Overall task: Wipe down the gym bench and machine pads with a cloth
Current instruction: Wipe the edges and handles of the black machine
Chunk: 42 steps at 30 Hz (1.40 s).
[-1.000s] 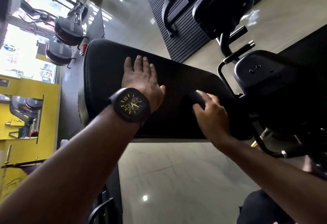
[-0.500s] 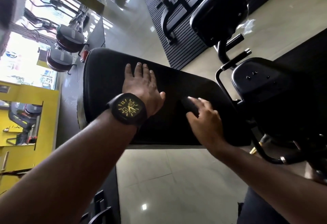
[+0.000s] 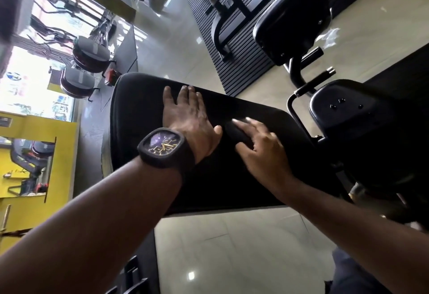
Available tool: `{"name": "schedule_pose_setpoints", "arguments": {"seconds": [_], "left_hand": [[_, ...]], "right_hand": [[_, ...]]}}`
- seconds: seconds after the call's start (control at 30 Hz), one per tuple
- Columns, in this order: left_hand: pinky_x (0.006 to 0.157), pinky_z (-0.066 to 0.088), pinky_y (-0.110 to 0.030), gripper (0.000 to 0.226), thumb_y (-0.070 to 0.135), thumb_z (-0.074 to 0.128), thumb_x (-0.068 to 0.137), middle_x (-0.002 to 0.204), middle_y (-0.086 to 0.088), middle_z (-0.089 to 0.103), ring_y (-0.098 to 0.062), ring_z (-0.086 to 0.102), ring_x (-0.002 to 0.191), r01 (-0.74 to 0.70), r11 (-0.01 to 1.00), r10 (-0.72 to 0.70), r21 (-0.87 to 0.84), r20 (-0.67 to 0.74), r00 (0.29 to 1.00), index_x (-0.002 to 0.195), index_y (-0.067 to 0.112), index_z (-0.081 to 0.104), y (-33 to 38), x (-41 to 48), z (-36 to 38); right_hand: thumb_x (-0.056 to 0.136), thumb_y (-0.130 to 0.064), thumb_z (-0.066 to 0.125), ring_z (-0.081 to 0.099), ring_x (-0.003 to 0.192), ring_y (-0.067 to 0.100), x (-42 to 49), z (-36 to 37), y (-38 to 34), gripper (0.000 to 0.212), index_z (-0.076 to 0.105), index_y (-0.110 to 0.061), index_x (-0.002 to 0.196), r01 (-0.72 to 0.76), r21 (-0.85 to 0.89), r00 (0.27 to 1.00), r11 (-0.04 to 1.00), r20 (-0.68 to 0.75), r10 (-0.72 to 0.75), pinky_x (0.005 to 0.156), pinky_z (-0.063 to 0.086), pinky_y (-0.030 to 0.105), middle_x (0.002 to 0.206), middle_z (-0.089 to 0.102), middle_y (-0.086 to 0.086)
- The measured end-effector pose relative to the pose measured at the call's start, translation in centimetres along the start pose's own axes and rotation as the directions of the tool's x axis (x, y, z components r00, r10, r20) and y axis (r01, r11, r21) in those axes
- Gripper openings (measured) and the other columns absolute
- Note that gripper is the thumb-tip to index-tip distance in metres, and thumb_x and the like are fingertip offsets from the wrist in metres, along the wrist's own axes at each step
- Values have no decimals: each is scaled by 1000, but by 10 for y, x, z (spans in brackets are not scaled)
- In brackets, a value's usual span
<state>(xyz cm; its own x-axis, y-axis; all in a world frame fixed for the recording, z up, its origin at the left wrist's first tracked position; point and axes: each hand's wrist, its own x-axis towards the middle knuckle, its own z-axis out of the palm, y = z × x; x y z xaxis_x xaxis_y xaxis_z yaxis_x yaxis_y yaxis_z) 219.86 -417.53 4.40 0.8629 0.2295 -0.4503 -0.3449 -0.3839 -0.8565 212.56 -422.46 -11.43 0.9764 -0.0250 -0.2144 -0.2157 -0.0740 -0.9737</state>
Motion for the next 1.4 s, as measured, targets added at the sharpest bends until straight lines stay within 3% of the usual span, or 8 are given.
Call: {"name": "schedule_pose_setpoints", "arguments": {"seconds": [0.13,0.33,0.47,0.57,0.77,1.0,1.23,1.4], "left_hand": [[121,-12,-58,87,61,17,102,168,-15,-15,-28,-15,156,4,1000,-4,-22,9,1000,159,3,-12,0,2,0],[122,-13,-57,91,65,18,101,168,-17,-16,-29,-17,155,6,999,-6,-38,19,1000,159,2,-13,0,5,-2],[120,-12,-58,88,61,19,102,168,-18,-15,-31,-16,155,7,1000,-6,-27,21,1000,159,0,-12,1,9,-3],[120,-13,-59,82,55,16,104,168,-19,-14,-31,-15,156,7,1000,-7,-28,13,1000,159,0,-10,2,11,-3],[119,-14,-60,86,58,17,103,167,-20,-15,-32,-15,155,8,1000,-7,-23,24,1000,158,-1,-12,3,11,-3],[120,-12,-61,80,52,16,103,168,-19,-11,-32,-14,156,5,998,-5,-59,4,1000,159,0,-8,4,14,-3],[120,-11,-64,87,61,18,103,167,-22,-13,-37,-15,155,-4,1000,5,-29,8,1000,159,0,-10,8,14,-2],[119,-11,-65,86,60,17,101,168,-20,-10,-38,-14,155,-22,999,22,-26,-17,1000,160,2,-7,9,17,0]], "right_hand": [[81,-42,50,49,134,22,36,3,-11,63,50,-47,144,142,25,989,990,39,-143,114,39,40,154,46,-11],[94,-39,51,47,134,35,37,7,8,55,47,-37,149,-143,-13,990,990,-8,143,112,35,39,157,42,2],[82,-38,49,46,133,24,31,4,-19,62,53,-44,143,66,77,997,995,25,-68,111,30,28,157,41,-9],[81,-37,47,46,135,23,57,6,-23,65,51,-45,145,177,73,981,981,62,-182,113,34,33,155,44,-11],[93,-42,50,44,137,35,74,8,1,58,43,-40,150,-104,-43,993,994,50,106,112,35,40,159,39,1],[84,-40,50,50,132,25,85,8,-25,59,50,-46,142,202,42,976,979,78,-205,110,43,43,152,47,-10],[82,-52,46,45,135,36,98,4,12,67,43,-45,149,-129,-49,985,990,111,133,111,37,41,157,40,-1],[85,-34,58,46,134,26,82,5,-14,59,53,-47,142,157,69,983,985,85,-162,115,33,35,158,40,-12]]}}
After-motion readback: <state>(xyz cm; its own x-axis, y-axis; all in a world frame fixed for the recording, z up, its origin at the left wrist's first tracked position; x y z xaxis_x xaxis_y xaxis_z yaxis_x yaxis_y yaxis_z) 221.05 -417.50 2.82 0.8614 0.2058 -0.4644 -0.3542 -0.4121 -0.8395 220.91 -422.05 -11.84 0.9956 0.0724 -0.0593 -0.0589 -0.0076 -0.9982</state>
